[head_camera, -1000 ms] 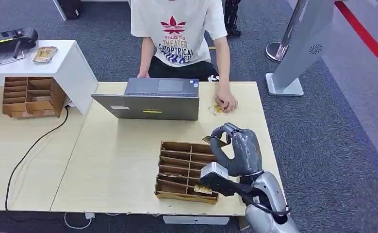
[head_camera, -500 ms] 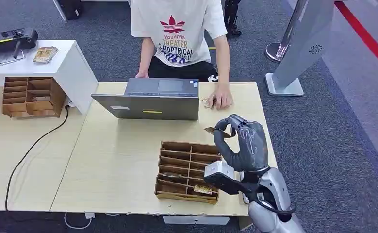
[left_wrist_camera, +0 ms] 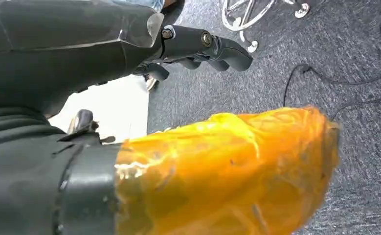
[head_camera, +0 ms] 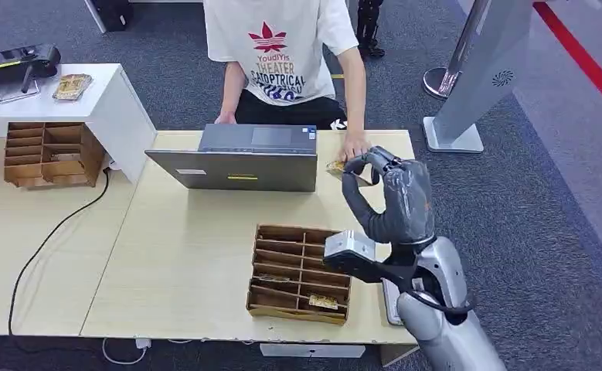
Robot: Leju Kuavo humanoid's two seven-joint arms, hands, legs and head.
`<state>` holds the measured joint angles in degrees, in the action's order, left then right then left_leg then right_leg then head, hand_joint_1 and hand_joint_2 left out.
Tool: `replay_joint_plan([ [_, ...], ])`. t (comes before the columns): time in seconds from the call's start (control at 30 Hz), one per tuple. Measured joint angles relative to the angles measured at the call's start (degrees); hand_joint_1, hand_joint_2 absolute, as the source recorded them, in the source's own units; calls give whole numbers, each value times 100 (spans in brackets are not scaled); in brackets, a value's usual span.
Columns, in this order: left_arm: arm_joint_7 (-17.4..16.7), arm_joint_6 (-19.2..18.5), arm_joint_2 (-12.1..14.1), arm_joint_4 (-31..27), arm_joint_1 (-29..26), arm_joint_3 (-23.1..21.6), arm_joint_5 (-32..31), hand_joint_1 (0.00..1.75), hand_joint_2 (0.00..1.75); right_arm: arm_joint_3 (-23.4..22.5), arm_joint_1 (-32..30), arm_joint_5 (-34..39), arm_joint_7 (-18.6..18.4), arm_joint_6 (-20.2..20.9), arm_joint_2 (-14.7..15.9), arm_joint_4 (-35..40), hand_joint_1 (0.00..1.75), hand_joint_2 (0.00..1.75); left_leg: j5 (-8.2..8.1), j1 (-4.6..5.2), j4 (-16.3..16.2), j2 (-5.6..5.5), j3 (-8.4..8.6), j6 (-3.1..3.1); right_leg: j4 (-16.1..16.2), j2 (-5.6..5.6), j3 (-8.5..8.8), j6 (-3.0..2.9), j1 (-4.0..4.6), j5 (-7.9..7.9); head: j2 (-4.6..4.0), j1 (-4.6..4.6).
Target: Pass the card to the sensor for recognition and then transmit it.
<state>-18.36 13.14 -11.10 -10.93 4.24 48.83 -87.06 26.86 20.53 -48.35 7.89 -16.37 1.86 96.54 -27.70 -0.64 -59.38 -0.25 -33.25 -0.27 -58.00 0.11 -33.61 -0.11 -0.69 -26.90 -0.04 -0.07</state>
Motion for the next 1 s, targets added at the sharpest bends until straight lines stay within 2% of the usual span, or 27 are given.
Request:
replay_joint_plan([
  [0.33,-20,-68,0,0,50,-120,-138,0,0,247,772,-83,-101,256,-144,-236,175,175,1,0,0,-2,0,-1,-3,-1,1,0,0,0,0,0],
  [0.5,-72,-175,0,0,117,-227,-275,0,0,341,1322,-44,-332,498,-308,-625,175,175,5,0,0,-2,1,-4,-3,-1,1,0,0,1,0,2],
  [0.63,-96,-236,0,0,147,-356,-280,0,0,389,1691,-57,-500,537,-441,-1031,175,175,7,0,0,-2,1,-4,-4,-1,0,-3,0,5,0,0],
  [0.8,-206,-361,-11,0,220,-700,-280,0,0,413,2251,-398,-772,386,-630,-1926,175,175,9,0,-1,-3,2,-4,-4,-1,0,0,0,7,0,0],
  [1.0,-258,-422,-28,0,299,-1016,-278,0,0,411,2661,-688,-813,103,-798,-2900,175,175,12,0,-2,-3,2,-4,-4,-1,1,0,0,9,0,0],
])
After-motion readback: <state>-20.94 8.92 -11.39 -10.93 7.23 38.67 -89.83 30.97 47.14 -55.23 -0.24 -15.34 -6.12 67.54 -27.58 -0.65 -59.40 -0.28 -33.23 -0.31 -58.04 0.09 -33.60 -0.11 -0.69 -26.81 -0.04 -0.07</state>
